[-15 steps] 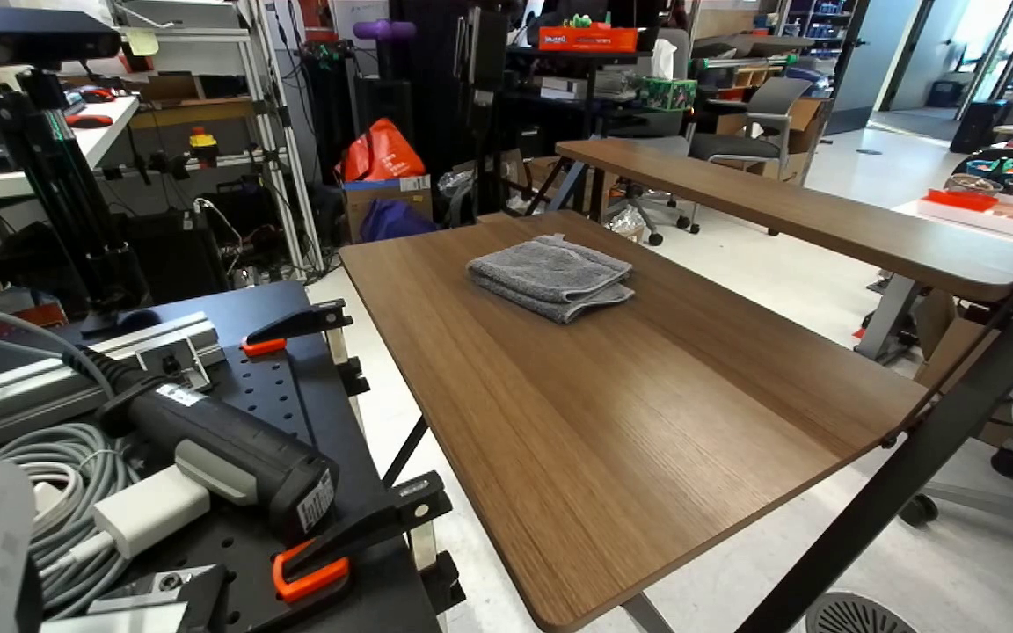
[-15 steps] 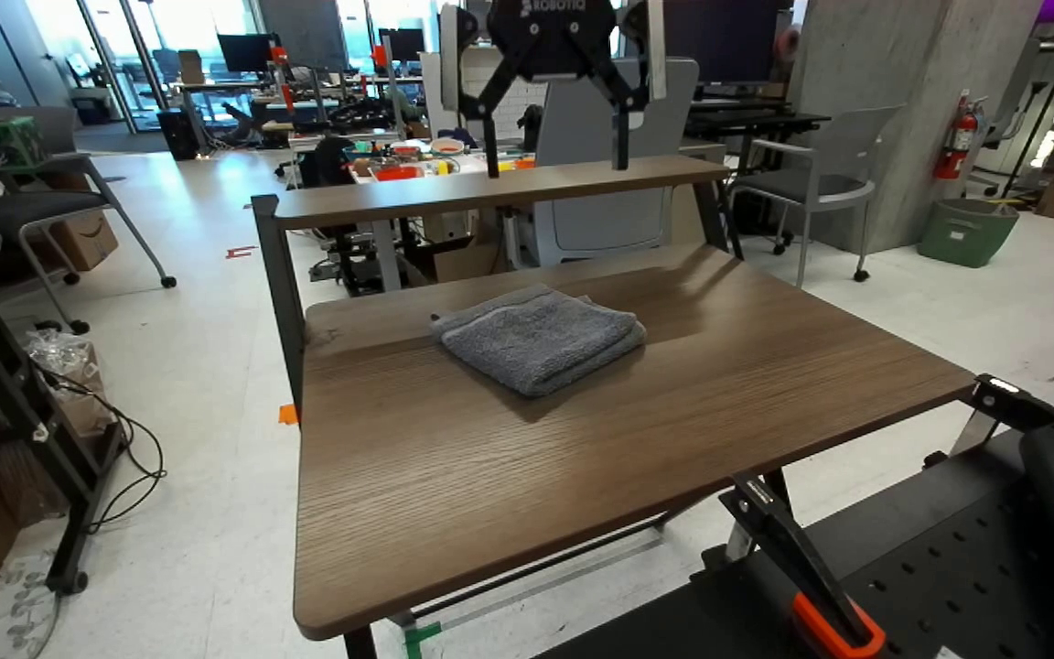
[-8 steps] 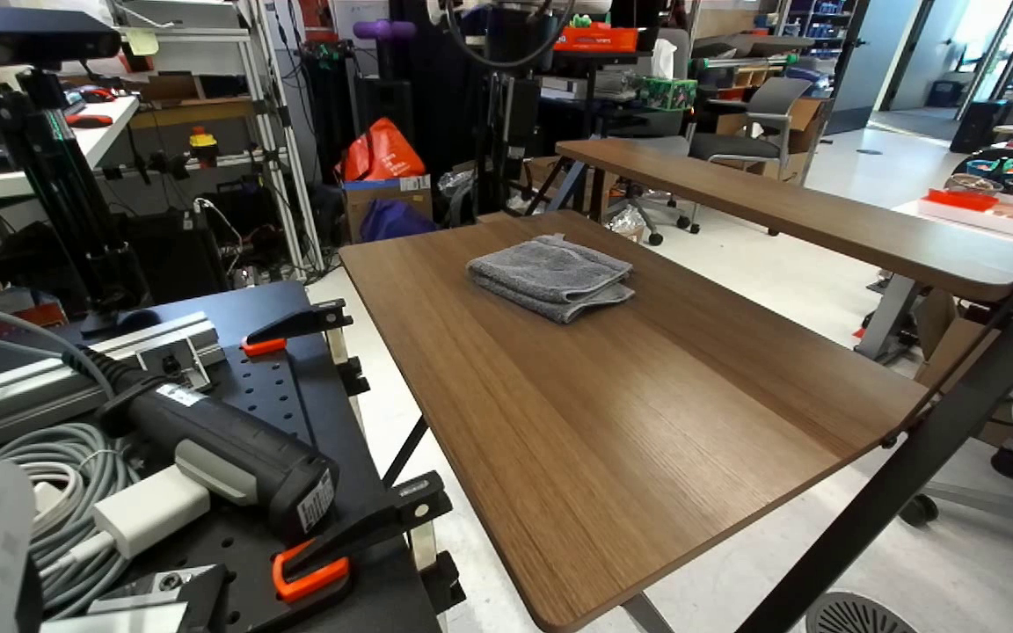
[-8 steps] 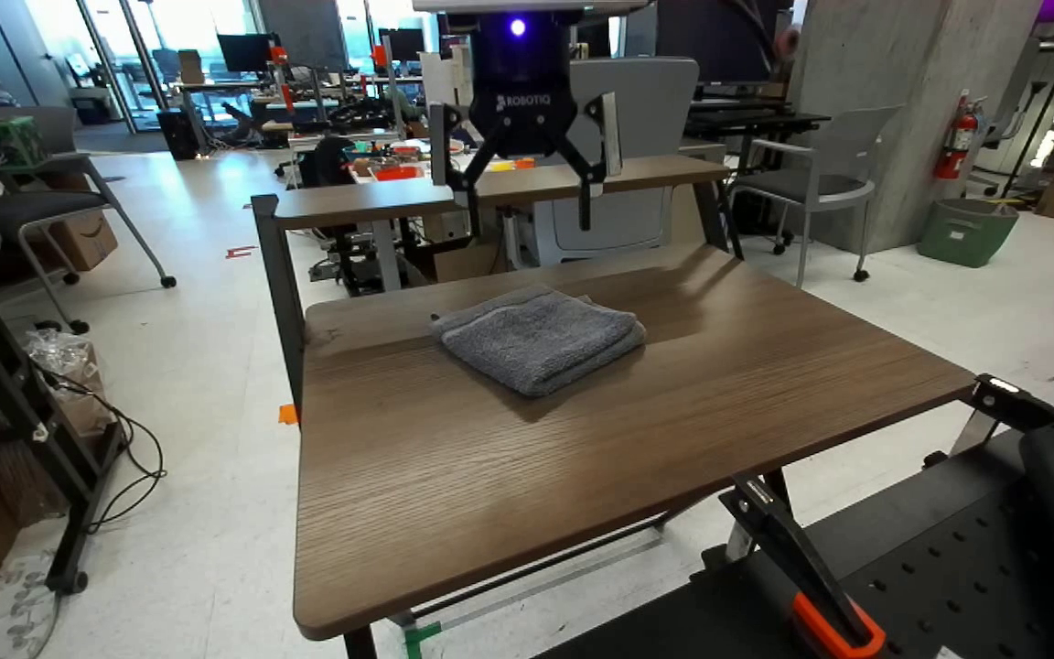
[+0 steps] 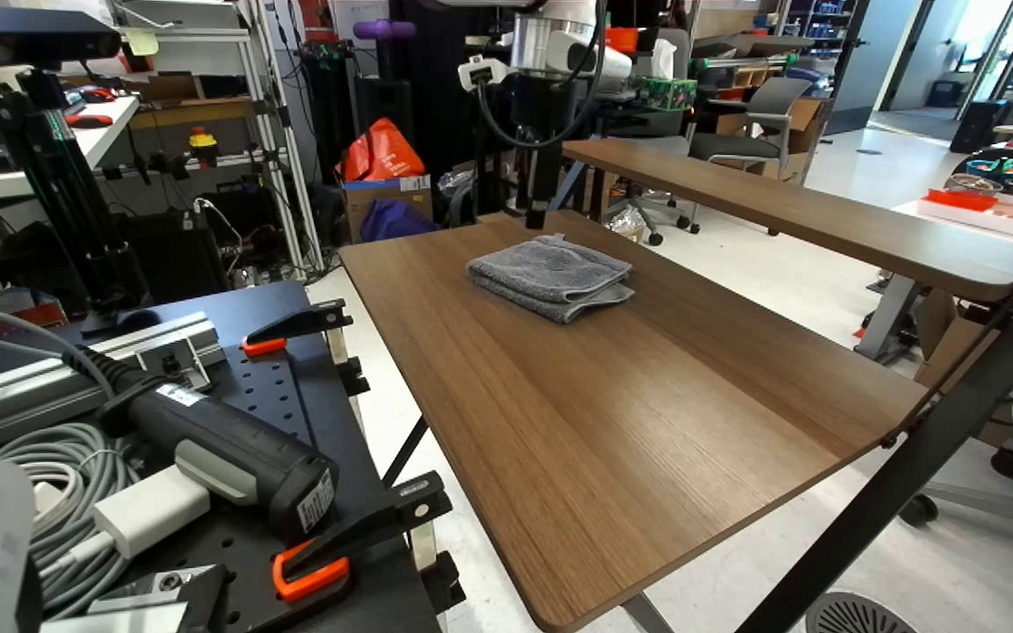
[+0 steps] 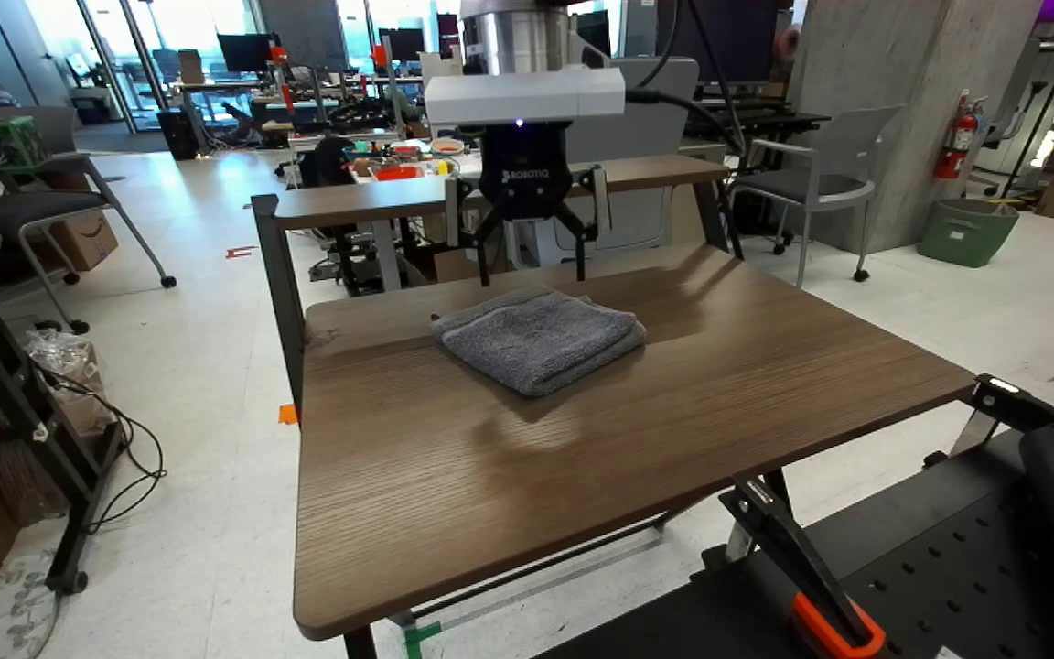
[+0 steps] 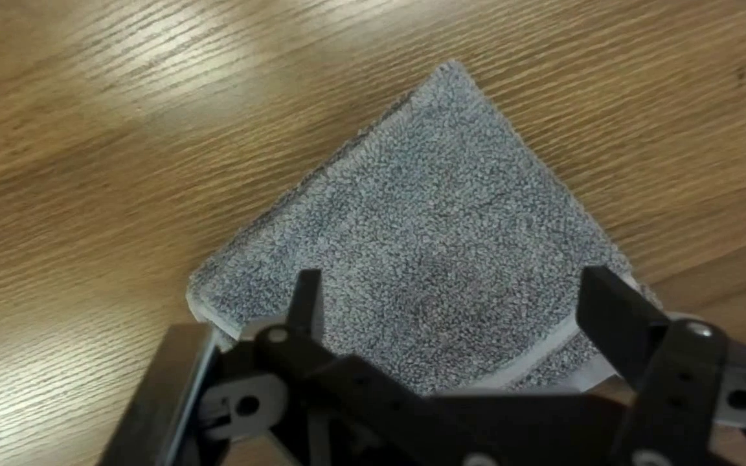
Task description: Slide the towel on the table to the right.
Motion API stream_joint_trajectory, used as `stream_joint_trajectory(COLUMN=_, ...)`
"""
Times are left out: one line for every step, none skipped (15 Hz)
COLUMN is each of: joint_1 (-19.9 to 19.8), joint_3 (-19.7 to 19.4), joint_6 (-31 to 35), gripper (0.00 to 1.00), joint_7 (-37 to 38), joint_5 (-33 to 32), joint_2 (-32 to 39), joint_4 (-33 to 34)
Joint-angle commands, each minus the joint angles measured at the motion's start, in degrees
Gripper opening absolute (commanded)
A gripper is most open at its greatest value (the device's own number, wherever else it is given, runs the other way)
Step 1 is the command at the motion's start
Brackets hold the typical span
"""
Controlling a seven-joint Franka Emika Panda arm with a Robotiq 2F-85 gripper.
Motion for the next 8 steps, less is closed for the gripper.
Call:
stream_joint_trajectory(joint_1=1.95, joint_3=-2.14, joint_6=1.22, gripper=1.00, joint_7=1.24, joint_5=-0.59, joint_2=4.22, joint_4=4.98)
stream_joint_trajectory(joint_1=2.02, joint_3=-2.39, joint_6=1.03, gripper=1.00, joint_7=1.14, joint_5=-0.43, joint_2=5.21, joint_4=6.20)
stream_joint_trajectory(joint_1=2.31, joint_3=-2.72, joint_6=0.81, gripper=1.00, joint_7=1.33, joint_5=-0.49, joint_2=6.07, joint_4=7.22)
stream_joint_trajectory(joint_1=2.45, joint_3=-2.91, joint_6=0.43, gripper=1.00, joint_7=1.25, joint_5=-0.52, joint_2=7.09, joint_4=8.34)
stream_joint_trajectory(joint_1=2.45, joint_3=-2.92, joint_6=0.22, gripper=1.00, joint_7=1.06, joint_5=-0.31, joint_2=7.92, joint_4=9.34)
stream_joint_trajectory(joint_1=2.52, joint_3=-2.90, joint_6=-0.10, gripper=1.00, joint_7=0.96, joint_5=-0.11, joint_2=8.77, joint_4=10.30)
stream_joint_trajectory(joint_1=2.48, joint_3=-2.73, joint_6=-0.39, gripper=1.00, joint_7=0.68, joint_5=0.15, joint_2=9.64, joint_4=11.28)
stream_joint_trajectory(joint_1=2.47, joint_3=-2.64, joint_6=-0.62, gripper=1.00, joint_7=0.50, joint_5=0.28, joint_2=10.38, joint_4=12.16)
